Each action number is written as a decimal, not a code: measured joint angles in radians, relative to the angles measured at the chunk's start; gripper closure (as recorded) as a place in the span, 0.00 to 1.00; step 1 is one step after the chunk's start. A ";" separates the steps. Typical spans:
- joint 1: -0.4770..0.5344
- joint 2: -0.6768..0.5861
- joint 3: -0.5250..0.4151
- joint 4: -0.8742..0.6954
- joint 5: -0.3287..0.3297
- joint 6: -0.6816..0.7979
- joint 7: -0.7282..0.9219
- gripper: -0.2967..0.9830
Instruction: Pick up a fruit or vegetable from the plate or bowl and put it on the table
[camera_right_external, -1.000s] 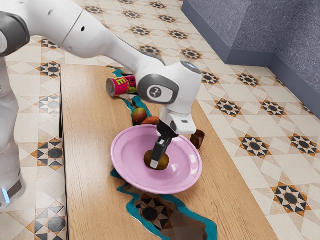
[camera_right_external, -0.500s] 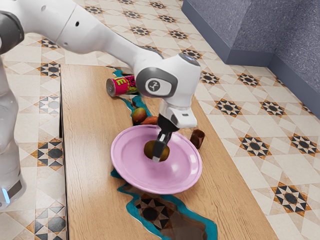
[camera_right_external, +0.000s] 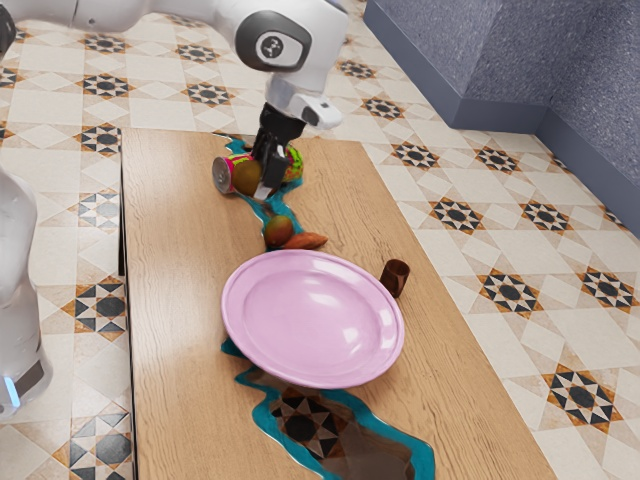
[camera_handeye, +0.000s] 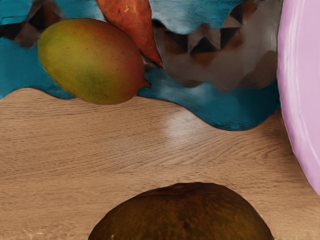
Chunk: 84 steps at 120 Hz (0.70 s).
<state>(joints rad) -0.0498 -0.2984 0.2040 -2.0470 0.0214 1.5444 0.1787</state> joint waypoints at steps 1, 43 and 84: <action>0.002 0.001 0.001 0.000 0.001 -0.001 -0.003 0.60; 0.045 0.280 0.008 0.208 -0.007 0.208 -0.118 0.53; 0.175 0.415 0.009 0.293 -0.029 0.325 -0.188 0.51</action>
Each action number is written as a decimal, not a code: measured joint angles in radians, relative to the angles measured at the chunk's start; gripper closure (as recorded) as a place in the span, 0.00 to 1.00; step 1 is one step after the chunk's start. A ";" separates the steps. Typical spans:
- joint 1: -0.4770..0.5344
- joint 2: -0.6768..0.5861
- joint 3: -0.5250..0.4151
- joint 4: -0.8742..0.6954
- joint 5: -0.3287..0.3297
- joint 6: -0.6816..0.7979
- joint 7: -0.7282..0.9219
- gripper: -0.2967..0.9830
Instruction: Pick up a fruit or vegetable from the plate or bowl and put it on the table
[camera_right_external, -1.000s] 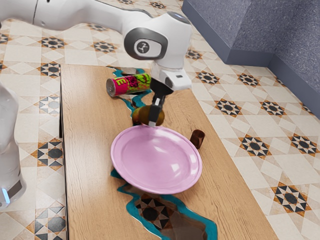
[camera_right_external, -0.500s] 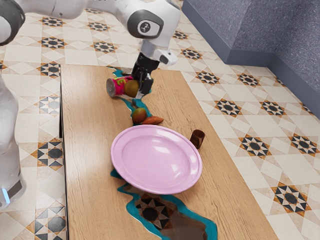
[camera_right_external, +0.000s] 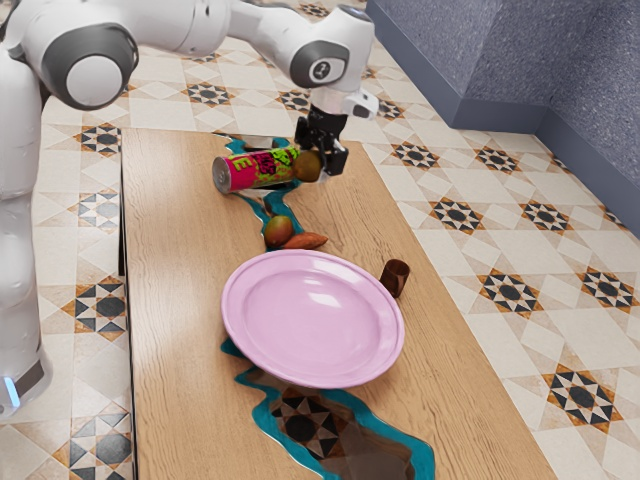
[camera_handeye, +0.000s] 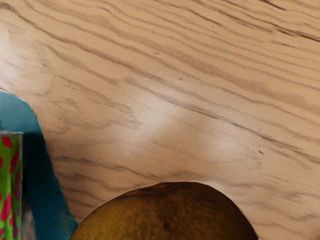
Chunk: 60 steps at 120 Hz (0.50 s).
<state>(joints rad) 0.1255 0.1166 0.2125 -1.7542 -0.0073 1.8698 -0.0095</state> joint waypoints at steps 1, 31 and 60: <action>0.000 0.001 0.000 0.001 0.000 0.001 -0.001 0.50; -0.011 0.013 -0.002 0.006 -0.007 0.019 -0.029 0.28; -0.007 0.011 -0.003 0.080 -0.004 -0.016 -0.049 0.24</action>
<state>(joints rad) 0.1181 0.1278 0.2092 -1.6740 -0.0112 1.8538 -0.0582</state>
